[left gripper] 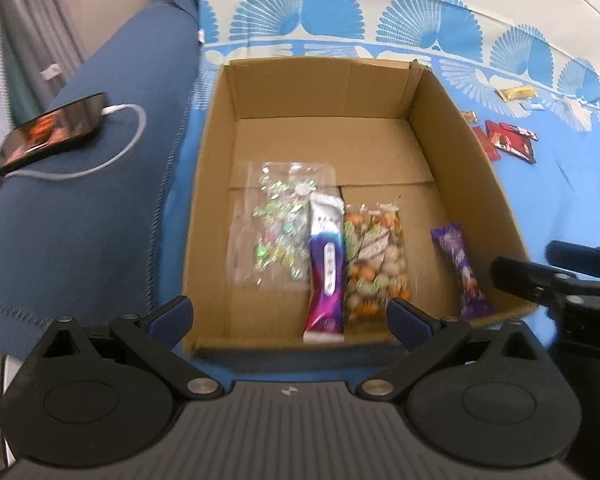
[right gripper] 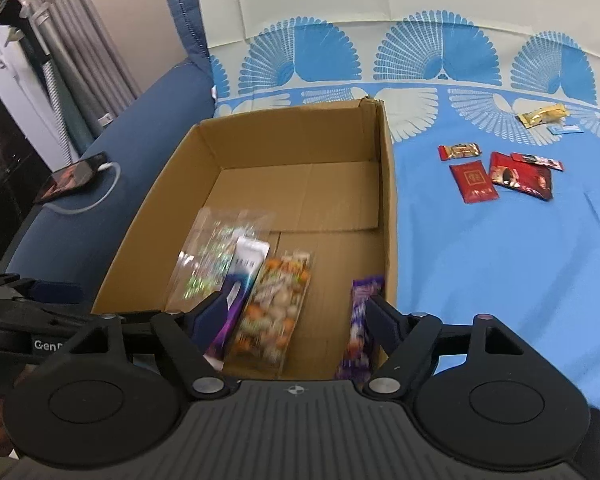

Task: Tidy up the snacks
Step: 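Lower both snacks into the box and open both tools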

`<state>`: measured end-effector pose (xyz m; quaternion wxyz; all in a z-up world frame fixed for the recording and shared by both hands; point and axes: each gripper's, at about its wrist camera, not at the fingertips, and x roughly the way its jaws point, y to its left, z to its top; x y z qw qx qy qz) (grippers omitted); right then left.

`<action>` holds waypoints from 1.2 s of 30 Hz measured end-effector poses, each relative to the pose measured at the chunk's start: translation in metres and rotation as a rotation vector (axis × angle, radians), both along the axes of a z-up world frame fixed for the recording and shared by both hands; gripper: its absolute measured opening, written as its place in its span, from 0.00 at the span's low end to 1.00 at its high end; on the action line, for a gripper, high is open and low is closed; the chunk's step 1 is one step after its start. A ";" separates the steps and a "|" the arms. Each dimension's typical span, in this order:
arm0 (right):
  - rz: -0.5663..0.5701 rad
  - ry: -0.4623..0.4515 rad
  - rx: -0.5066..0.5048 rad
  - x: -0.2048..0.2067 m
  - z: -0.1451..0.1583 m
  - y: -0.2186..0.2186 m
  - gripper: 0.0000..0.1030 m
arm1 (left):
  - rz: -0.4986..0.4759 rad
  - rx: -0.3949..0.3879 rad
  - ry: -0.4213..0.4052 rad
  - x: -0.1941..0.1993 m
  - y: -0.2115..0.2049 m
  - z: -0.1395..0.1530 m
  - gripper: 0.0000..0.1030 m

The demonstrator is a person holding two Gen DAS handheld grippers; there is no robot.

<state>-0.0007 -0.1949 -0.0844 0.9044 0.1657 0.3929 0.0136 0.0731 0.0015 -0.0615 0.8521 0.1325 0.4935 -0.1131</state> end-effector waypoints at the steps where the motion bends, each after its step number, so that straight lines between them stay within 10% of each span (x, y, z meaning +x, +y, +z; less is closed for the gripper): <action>1: 0.002 -0.006 -0.006 -0.008 0.003 0.002 0.77 | 0.003 0.003 -0.010 -0.007 0.001 0.003 1.00; 36: 0.008 -0.210 -0.060 -0.101 0.059 0.024 0.85 | -0.001 -0.036 -0.200 -0.092 0.005 0.066 1.00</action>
